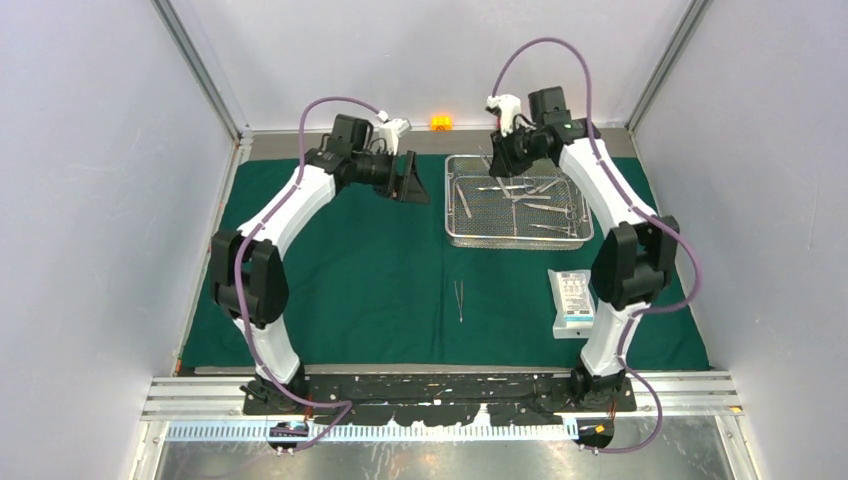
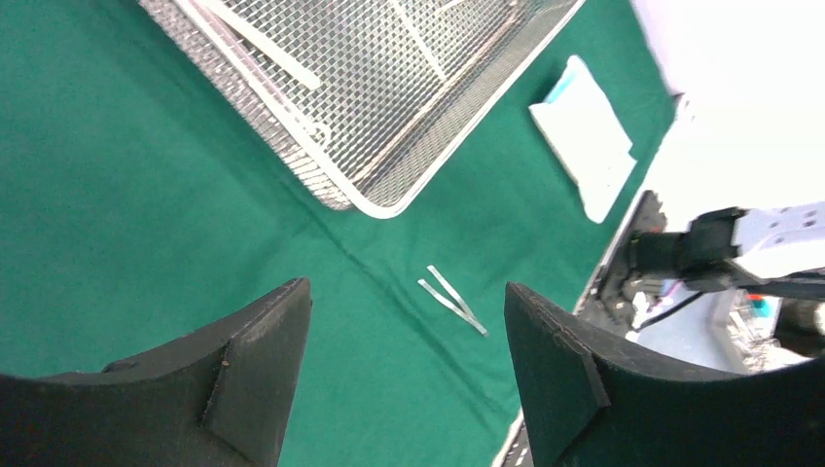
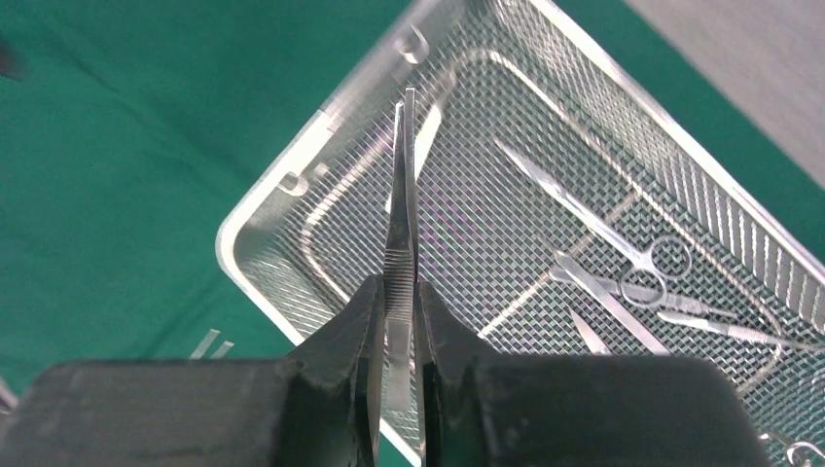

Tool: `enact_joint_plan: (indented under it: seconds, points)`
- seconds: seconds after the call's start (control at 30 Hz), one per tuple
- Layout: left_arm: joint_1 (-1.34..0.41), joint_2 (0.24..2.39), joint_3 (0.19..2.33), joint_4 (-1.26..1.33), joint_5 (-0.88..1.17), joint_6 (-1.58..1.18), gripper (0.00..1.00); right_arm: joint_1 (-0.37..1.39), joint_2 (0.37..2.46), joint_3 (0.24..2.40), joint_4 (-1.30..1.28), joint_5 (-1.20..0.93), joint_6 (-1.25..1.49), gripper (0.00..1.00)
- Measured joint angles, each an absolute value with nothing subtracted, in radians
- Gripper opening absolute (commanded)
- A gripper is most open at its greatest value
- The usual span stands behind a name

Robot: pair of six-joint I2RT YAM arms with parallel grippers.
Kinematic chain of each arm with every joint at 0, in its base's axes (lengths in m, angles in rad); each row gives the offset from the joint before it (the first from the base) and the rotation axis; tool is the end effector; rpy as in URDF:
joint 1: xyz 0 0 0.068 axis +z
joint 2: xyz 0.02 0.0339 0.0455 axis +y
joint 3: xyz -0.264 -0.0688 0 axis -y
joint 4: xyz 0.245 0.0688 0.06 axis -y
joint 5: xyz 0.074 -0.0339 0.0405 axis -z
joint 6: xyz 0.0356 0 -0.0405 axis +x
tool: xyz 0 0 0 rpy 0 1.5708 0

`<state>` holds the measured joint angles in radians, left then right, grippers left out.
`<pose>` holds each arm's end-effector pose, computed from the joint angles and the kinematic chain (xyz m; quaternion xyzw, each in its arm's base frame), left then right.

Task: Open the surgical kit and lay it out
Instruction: Pick up the medical item from the container, then place the medical item in the surgical kit.

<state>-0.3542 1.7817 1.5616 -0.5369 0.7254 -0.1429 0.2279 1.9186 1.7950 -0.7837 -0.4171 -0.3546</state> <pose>0.3675 -0.1611 0.3076 0.2302 0.8390 -0.4068 0.2785 0.4119 0.1103 0.3071 -0.3302 0.8667 0.1752 0.3304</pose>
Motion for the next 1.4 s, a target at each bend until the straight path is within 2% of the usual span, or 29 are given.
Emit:
enact_joint_plan:
  seconds: [0.13, 0.3, 0.53, 0.93, 1.27, 1.4]
  points:
    - [-0.359, 1.822, 1.594, -0.495, 0.779, -0.241, 0.74, 0.228, 1.802, 1.753, -0.71, -0.524, -0.235, 0.01]
    - [-0.369, 1.842, 1.61, -0.397, 0.822, -0.366, 0.75, 0.228, 1.713, 1.599, -0.561, -0.68, -0.026, 0.01]
    - [-0.394, 1.842, 1.605, -0.255, 0.841, -0.447, 0.73, 0.228, 1.71, 1.362, -0.31, -0.87, 0.27, 0.01]
    - [-0.399, 1.888, 1.571, -0.118, 0.86, -0.448, 0.69, 0.228, 1.716, 1.193, 0.18, -1.07, 0.628, 0.01]
    - [-0.399, 1.908, 1.542, 0.019, 0.921, -0.525, 0.56, 0.228, 1.743, 1.164, 0.348, -1.121, 0.752, 0.01]
    - [-0.399, 1.909, 1.537, 0.055, 0.933, -0.547, 0.46, 0.228, 1.755, 1.153, 0.36, -1.129, 0.764, 0.01]
